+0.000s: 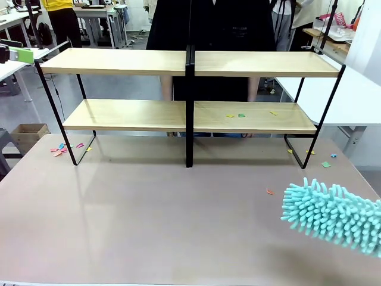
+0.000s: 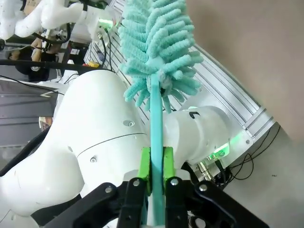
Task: Clean the shelves.
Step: Clean another randomly selected level of the Shelf with the Duster.
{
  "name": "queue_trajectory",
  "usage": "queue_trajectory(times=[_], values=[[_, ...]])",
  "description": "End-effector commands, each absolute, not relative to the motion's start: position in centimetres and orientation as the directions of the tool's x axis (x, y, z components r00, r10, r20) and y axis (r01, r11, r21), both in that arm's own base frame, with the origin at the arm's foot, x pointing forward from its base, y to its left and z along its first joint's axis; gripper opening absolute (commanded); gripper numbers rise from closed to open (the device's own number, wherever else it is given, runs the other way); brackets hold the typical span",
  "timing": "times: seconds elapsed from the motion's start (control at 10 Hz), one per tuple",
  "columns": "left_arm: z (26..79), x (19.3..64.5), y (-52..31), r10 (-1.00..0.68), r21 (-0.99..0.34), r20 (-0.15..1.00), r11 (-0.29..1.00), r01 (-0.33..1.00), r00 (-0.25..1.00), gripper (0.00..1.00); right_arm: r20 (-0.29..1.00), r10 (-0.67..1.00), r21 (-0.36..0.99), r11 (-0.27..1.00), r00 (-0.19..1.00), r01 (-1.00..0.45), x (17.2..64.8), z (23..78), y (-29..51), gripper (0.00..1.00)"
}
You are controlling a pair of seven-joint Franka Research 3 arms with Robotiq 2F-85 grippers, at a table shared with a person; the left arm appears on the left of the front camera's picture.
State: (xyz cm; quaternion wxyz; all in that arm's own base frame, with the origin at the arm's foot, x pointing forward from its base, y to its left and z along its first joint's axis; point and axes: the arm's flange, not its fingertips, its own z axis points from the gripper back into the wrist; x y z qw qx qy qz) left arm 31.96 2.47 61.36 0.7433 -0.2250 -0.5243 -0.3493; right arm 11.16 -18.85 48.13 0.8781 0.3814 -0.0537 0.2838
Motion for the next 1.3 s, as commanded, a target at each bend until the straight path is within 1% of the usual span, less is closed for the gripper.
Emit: queue_trajectory(times=[0.0, 0.2, 0.3, 0.5, 0.6, 0.8, 1.0, 1.1, 1.2], values=[[61.2, 32.1, 2.4, -0.282, 0.028, 0.937, 0.652, 0.758, 0.208, 1.0, 0.316, 0.451, 0.638, 0.55, 0.835, -0.539, 11.0, 48.2, -19.1, 0.12], [61.2, 32.1, 2.4, -0.282, 0.028, 0.937, 0.652, 0.758, 0.208, 1.0, 0.258, 0.487, 0.634, 0.567, 0.834, -0.527, 11.5, 47.9, -18.0, 0.12], [61.2, 32.1, 2.4, -0.282, 0.028, 0.937, 0.652, 0.758, 0.208, 1.0, 0.249, 0.493, 0.641, 0.562, 0.834, -0.523, 11.9, 47.6, -18.1, 0.12], [61.2, 32.1, 2.4, -0.282, 0.028, 0.937, 0.652, 0.758, 0.208, 1.0, 0.243, 0.452, 0.629, 0.6, 0.858, -0.494, 13.5, 47.2, -17.3, 0.12], [61.2, 32.1, 2.4, -0.282, 0.028, 0.937, 0.652, 0.758, 0.208, 1.0, 0.282, 0.431, 0.614, 0.605, 0.857, -0.506, 14.8, 47.0, -16.7, 0.12], [61.2, 32.1, 2.4, -0.282, 0.028, 0.937, 0.652, 0.758, 0.208, 1.0, 0.335, 0.342, 0.56, 0.677, 0.878, -0.477, 17.6, 46.3, -16.5, 0.12], [61.2, 32.1, 2.4, -0.282, 0.028, 0.937, 0.652, 0.758, 0.208, 1.0, 0.326, 0.292, 0.47, 0.775, 0.899, -0.423, 19.9, 46.0, -15.3, 0.12], [61.2, 32.1, 2.4, -0.282, 0.028, 0.937, 0.652, 0.758, 0.208, 1.0, 0.321, 0.296, 0.415, 0.81, 0.9, -0.414, 21.5, 45.5, -13.9, 0.12], [61.2, 32.1, 2.4, -0.282, 0.028, 0.937, 0.652, 0.758, 0.208, 1.0, 0.314, 0.306, 0.388, 0.823, 0.899, -0.416, 22.8, 45.0, -12.8, 0.12]])
